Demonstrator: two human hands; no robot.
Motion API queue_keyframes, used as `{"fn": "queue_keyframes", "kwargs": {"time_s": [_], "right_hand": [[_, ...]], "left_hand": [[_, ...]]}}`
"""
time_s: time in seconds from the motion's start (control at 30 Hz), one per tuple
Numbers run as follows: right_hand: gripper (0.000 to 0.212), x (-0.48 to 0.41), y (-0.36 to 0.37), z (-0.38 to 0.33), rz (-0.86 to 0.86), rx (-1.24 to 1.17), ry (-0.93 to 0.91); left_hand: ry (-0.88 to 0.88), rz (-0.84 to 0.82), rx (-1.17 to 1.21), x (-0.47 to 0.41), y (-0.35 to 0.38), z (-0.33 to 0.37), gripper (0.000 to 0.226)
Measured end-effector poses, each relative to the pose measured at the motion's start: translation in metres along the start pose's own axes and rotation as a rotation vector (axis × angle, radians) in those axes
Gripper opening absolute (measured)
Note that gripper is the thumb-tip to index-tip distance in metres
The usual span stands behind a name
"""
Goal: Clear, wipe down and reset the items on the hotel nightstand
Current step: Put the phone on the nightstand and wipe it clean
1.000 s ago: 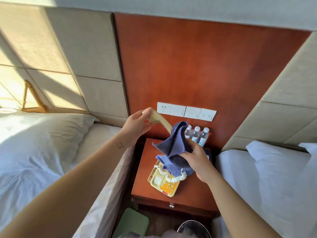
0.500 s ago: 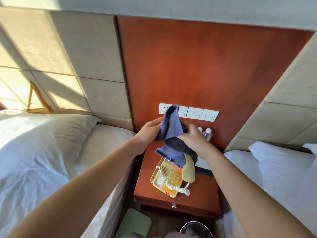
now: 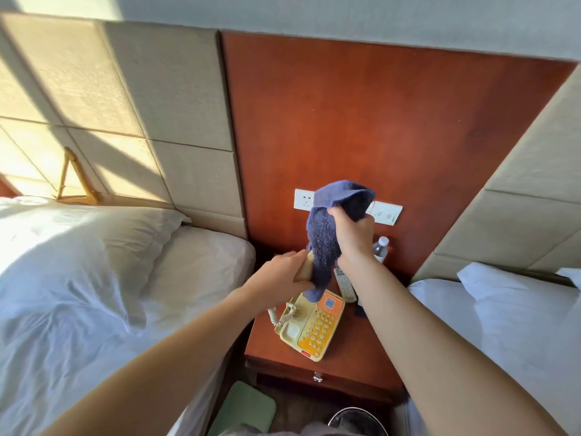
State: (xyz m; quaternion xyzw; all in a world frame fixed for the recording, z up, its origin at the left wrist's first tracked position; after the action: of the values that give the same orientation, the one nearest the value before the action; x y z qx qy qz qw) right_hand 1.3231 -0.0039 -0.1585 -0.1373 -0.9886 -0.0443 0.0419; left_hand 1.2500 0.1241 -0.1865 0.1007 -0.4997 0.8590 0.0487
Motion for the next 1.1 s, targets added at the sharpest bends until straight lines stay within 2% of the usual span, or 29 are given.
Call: {"fn": "queue_keyframes", "kwargs": {"time_s": [0.1,0.2,0.33,0.43,0.5,0.6,0.67,0.77,0.87,1.0,1.1], "right_hand": [[0.05,-0.002,-0.009,0.002,0.016,-0.009,-0.032],[0.037,-0.006,-0.013,0.001,-0.059,-0.005,-0.073],[0.032,-0.008,-0.018,-0.002,-0.111,-0.053,-0.006],[0.016,-0.011,-0.028,-0.009,-0.135,-0.178,0.062],[0.017,-0.013,-0.032,-0.013,-0.134,-0.303,0.086],[0.043,-0.008,-0.022,-0.017,-0.227,-0.452,0.162],[0.053,-0.004,-0.018,-0.012,-0.213,-0.463,0.24],[0.051,0.002,-0.02,-0.005,-0.117,-0.466,0.283],[0.054,0.005,-0.02,0.004,-0.171,-0.441,0.317],[0.043,0.008,-0.027,0.011,-0.28,-0.447,0.346],[0.035,0.013,-0.032,0.013,-0.237,-0.459,0.368]], "left_hand": [[0.077,-0.024,0.022,0.007,-0.006,-0.001,0.033],[0.114,-0.112,0.084,0.009,-0.014,-0.004,0.027],[0.11,-0.287,0.291,0.013,-0.023,0.003,0.02],[0.088,-0.457,0.558,0.02,-0.022,0.001,0.032],[0.109,-0.518,0.732,0.022,-0.016,-0.001,0.034],[0.056,-0.5,0.97,0.018,-0.01,0.004,0.033],[-0.01,-0.432,1.011,0.014,-0.01,0.011,0.051],[-0.065,-0.368,1.002,0.011,-0.011,0.02,0.061],[-0.092,-0.362,0.985,0.013,-0.011,0.022,0.063],[-0.142,-0.394,0.953,0.013,-0.008,0.012,0.066],[-0.14,-0.398,0.933,0.015,-0.004,0.007,0.067]]}}
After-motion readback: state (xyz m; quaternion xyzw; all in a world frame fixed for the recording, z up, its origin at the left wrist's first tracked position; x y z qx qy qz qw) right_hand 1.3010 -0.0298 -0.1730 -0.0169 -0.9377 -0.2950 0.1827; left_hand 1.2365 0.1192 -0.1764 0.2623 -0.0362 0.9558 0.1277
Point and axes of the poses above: each hand's wrist, its own x-axis away from the middle knuckle, its own y-axis out of the palm, z = x × y, the point moved 6 cm from there along -x, towards the middle knuckle, and after that the axes turned 12 degrees about -y, right-handed, at the moved point
